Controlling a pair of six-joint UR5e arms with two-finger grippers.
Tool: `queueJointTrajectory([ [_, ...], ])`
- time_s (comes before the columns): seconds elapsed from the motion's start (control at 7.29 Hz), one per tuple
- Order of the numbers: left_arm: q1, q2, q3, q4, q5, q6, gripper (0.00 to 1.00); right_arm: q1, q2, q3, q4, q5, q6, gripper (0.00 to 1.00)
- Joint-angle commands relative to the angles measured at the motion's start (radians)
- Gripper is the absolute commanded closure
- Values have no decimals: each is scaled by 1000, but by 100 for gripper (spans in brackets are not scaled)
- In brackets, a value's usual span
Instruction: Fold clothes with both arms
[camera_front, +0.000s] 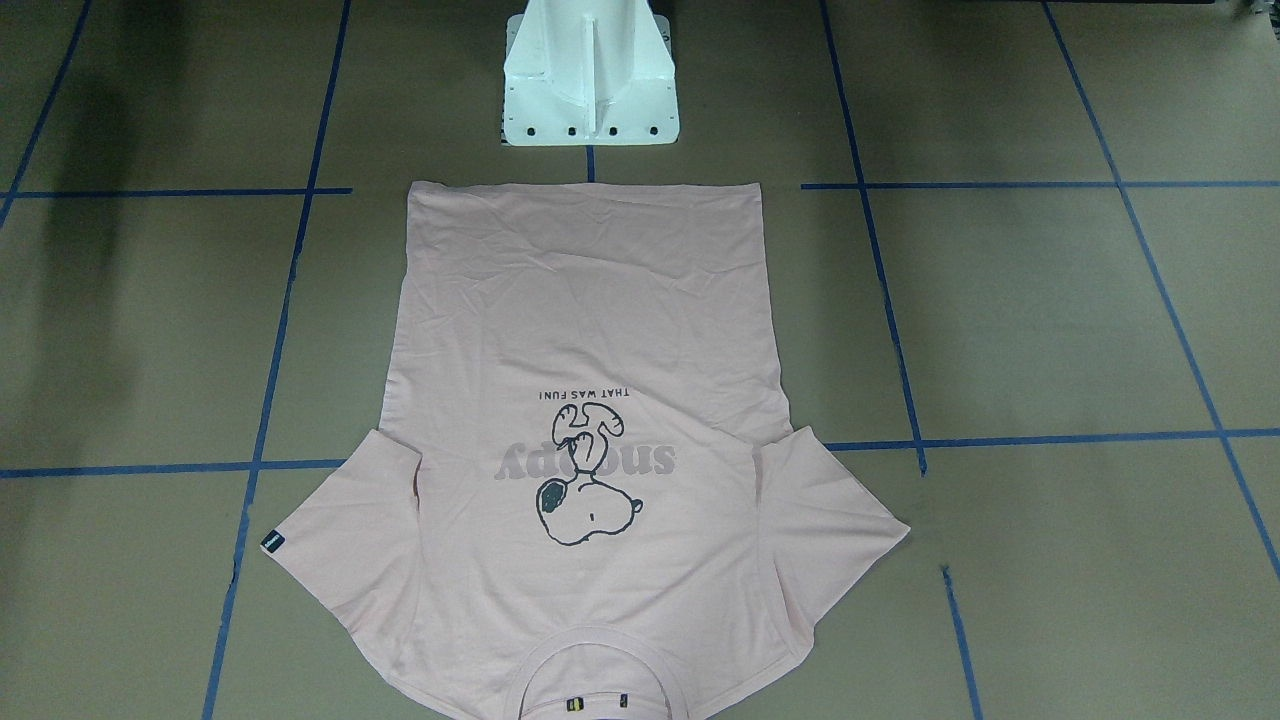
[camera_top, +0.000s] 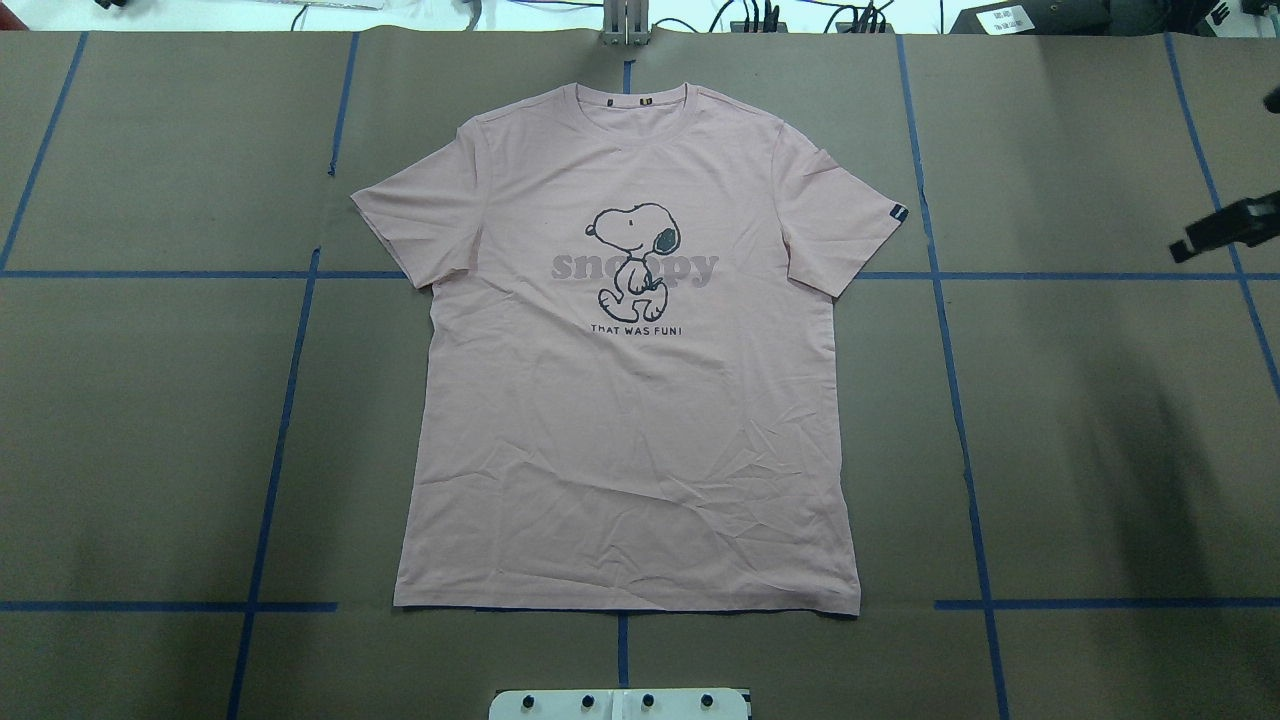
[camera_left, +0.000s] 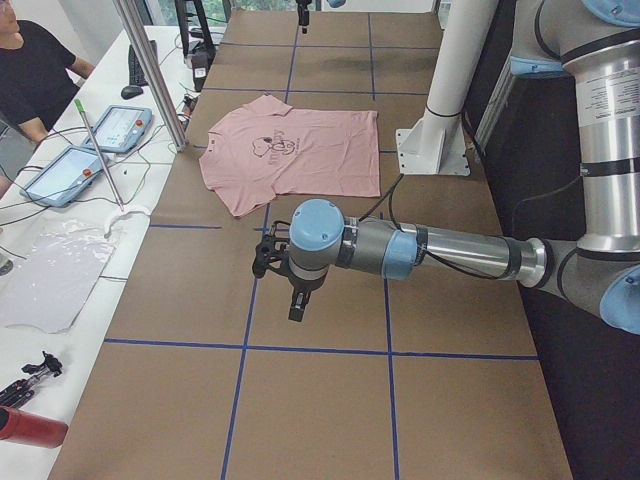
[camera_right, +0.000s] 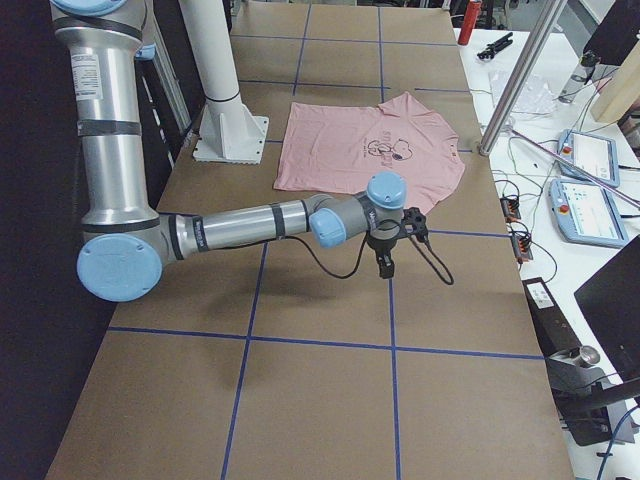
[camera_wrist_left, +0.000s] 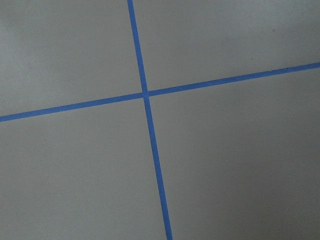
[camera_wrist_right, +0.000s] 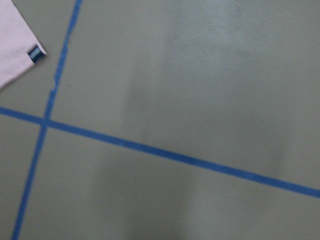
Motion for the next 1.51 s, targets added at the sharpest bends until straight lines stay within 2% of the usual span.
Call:
queueJointTrajectory([
  [0.0,2,1,1,-31,-26,-14,0,-154,242,-210,187,-89,353,0],
  [0.14,2,1,1,-31,-27,-16,0,-204,305,-281,263,-184,472,2],
  [0.27,0,-1,-1,-31,-28,-23,0,-237,383,-353,265,-257,544,10],
  [0.41,0,-1,-1,-31,-28,-34,0,-270,395,-383,266,-291,577,19],
  [0.55,2,-1,-1,-32,-28,-34,0,-278,402,-401,268,-309,577,19],
  [0.82,0,-1,-1,-32,-28,-36,0,-294,456,-492,268,-319,579,27],
  [1.23,2,-1,-4,-32,-29,-36,0,-303,448,-510,265,-320,579,34],
  [1.37,0,-2,-4,-32,-28,-34,0,-307,455,-510,260,-332,579,47],
])
